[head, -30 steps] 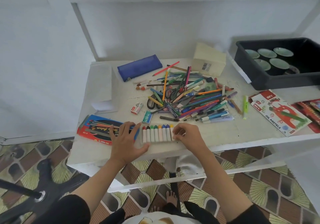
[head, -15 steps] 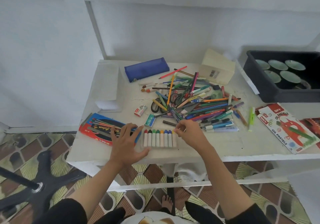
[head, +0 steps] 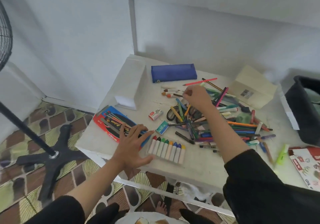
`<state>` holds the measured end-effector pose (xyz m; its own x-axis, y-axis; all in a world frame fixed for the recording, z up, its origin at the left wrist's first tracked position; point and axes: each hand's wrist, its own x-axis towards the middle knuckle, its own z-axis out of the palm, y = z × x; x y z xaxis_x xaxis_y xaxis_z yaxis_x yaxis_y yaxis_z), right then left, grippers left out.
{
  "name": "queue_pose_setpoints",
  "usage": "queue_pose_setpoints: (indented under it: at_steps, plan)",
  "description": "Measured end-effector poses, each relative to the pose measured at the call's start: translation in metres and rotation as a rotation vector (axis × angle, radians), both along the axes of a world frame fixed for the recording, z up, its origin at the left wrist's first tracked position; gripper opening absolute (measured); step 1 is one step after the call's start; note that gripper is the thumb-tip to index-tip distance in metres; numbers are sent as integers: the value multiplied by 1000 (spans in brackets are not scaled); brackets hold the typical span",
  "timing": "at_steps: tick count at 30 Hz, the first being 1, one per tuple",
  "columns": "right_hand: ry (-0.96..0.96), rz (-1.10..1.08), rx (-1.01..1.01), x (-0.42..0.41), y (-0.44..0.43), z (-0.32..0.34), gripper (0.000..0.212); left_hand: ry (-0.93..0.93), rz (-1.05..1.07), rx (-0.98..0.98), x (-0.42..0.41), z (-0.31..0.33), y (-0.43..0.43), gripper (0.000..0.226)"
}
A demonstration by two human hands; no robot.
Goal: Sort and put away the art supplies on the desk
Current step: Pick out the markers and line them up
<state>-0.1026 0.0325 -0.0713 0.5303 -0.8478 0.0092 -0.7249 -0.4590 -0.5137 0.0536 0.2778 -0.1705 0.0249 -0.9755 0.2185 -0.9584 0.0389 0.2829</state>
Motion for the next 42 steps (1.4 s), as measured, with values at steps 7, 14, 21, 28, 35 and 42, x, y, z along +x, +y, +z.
queue_pose_setpoints:
  at_steps: [7, 14, 21, 28, 35, 42]
  plan:
    - [165, 139, -48, 52, -52, -18, 23, 2, 35, 40, -3, 2, 0, 76]
    - [329, 133, -171, 88, -60, -40, 23, -38, 67, 86, -4, 3, 1, 78]
    - [313, 121, -323, 91, -58, -46, 19, -5, 71, 88, -5, 2, 2, 79]
    - [52, 148, -380, 71, -43, -24, 24, 20, 55, 84, -4, 0, 2, 77]
    - [-334, 53, -95, 20, -15, 0, 12, 25, 33, 64, -3, 0, 2, 78]
    - [-446, -126, 17, -29, 55, -7, 14, 2, 6, -9, 0, -5, 0, 77]
